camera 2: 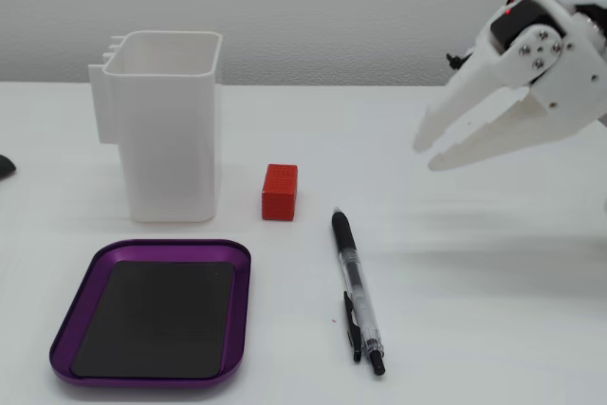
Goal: Pick up the pen and put it in the pen holder.
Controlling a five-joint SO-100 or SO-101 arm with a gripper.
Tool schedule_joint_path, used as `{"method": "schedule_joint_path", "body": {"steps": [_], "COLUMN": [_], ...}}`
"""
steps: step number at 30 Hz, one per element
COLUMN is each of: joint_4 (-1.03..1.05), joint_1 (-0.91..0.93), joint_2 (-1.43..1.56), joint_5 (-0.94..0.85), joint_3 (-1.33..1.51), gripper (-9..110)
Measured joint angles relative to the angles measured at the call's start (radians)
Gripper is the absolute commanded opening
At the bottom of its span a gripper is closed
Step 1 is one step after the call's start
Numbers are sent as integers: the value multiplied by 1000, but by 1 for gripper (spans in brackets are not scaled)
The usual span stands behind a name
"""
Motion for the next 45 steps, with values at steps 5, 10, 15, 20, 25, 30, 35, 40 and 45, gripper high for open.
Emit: {"method": "schedule_joint_path", "body": {"steps": [5,10,15,20,25,30,35,40,45], "joint_4": [0,0,17,12,-8,-66,-92,-120,-164], "joint_1": [-61,-138,-181,-210,-206,-207,-219,-221,-219], "joint_2": [-462,-916,-1253,-1439,-1496,-1496,-1496,-1496,-1528], "joint_5": [0,104,215,253,258,261,261,264,259], "joint_3": [-224,-474,-709,-810,-822,-824,-824,-824,-785], "gripper": [15,16,16,16,16,16,16,16,16]}}
